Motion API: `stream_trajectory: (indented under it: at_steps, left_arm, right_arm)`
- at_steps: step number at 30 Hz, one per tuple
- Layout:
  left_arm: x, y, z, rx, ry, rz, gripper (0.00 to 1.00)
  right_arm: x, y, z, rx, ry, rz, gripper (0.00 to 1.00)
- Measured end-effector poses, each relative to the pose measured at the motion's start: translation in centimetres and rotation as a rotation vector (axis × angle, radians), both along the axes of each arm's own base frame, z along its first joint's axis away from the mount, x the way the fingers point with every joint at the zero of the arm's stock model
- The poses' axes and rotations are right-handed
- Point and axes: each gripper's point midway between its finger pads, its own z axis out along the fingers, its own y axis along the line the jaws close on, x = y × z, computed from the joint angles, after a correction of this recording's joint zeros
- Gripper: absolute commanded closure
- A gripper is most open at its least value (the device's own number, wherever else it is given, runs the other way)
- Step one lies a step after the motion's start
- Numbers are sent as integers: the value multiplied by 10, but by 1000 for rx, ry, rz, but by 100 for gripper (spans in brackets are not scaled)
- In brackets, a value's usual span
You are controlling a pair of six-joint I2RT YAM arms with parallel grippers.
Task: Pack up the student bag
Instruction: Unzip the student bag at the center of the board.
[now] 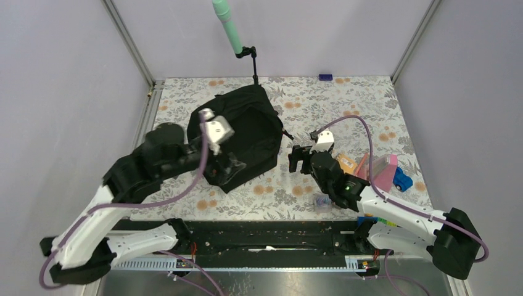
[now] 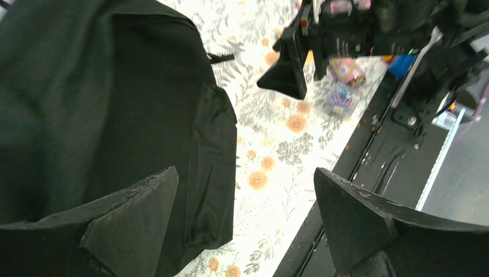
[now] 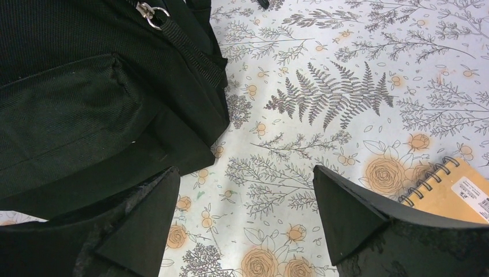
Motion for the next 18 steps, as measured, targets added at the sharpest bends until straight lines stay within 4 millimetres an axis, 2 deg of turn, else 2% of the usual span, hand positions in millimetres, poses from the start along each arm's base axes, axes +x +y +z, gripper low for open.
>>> stream_trajectory:
  at_steps: [4,10,15,18]
  left_arm:
    - [2,-32,-30,123,23,-55,5]
    - [11,-72,-89,338,-4,-63,1]
    - [30,-79,-147,562,-80,41,1]
    - [38,-72,-169,634,-109,80,1]
  right_arm:
    - [-2,-2,-1,24,7,-10,6]
    - [-6,-4,-3,61,19,-20,6]
    - [-12,-10,1,107,7,-28,5]
    - [-15,-14,4,132,1,-33,5]
